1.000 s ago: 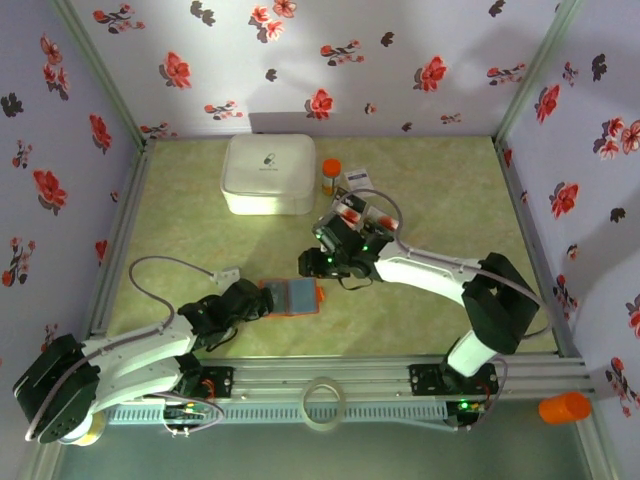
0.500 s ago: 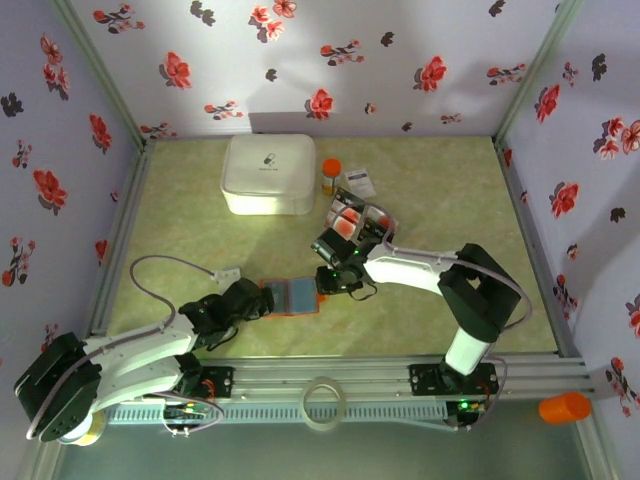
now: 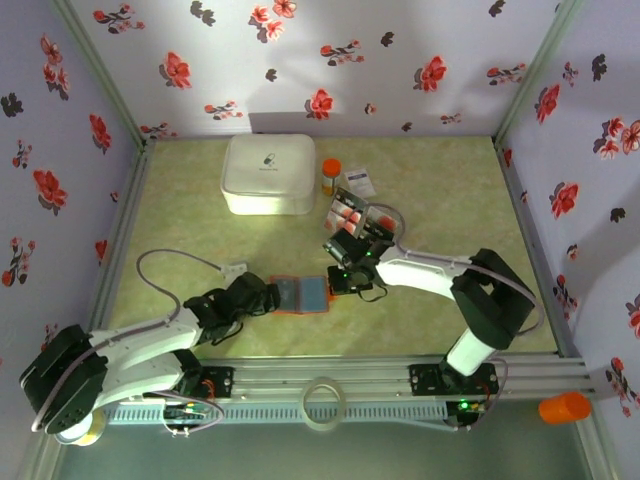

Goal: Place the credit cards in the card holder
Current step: Move the card holder to the bottom-center of the table.

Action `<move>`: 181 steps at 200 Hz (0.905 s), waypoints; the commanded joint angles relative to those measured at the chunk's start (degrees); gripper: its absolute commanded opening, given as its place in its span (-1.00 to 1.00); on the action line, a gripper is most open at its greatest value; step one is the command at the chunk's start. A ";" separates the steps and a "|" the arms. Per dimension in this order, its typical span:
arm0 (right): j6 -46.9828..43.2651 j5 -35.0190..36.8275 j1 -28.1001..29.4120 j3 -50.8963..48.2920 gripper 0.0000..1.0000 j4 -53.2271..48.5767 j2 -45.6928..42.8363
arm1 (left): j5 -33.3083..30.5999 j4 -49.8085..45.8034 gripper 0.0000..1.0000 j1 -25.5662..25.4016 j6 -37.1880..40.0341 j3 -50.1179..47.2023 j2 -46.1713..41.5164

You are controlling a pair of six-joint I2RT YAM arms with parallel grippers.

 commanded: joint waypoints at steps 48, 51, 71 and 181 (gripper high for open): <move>2.01 2.78 -1.37 -4.55 -1.00 -2.27 -8.27 | 1.71 2.02 0.99 -0.01 3.29 4.63 2.44; 2.19 2.78 -1.40 -4.71 -1.00 -2.25 -8.44 | 1.83 1.98 0.99 -0.11 3.40 4.88 2.44; 2.87 2.44 -1.37 -5.66 -1.00 -1.77 -9.26 | 2.48 1.73 0.99 -0.10 4.27 6.73 2.46; 4.57 1.46 -1.36 -6.73 -0.82 0.47 -10.04 | 1.54 -1.78 0.99 -3.75 6.24 12.03 13.78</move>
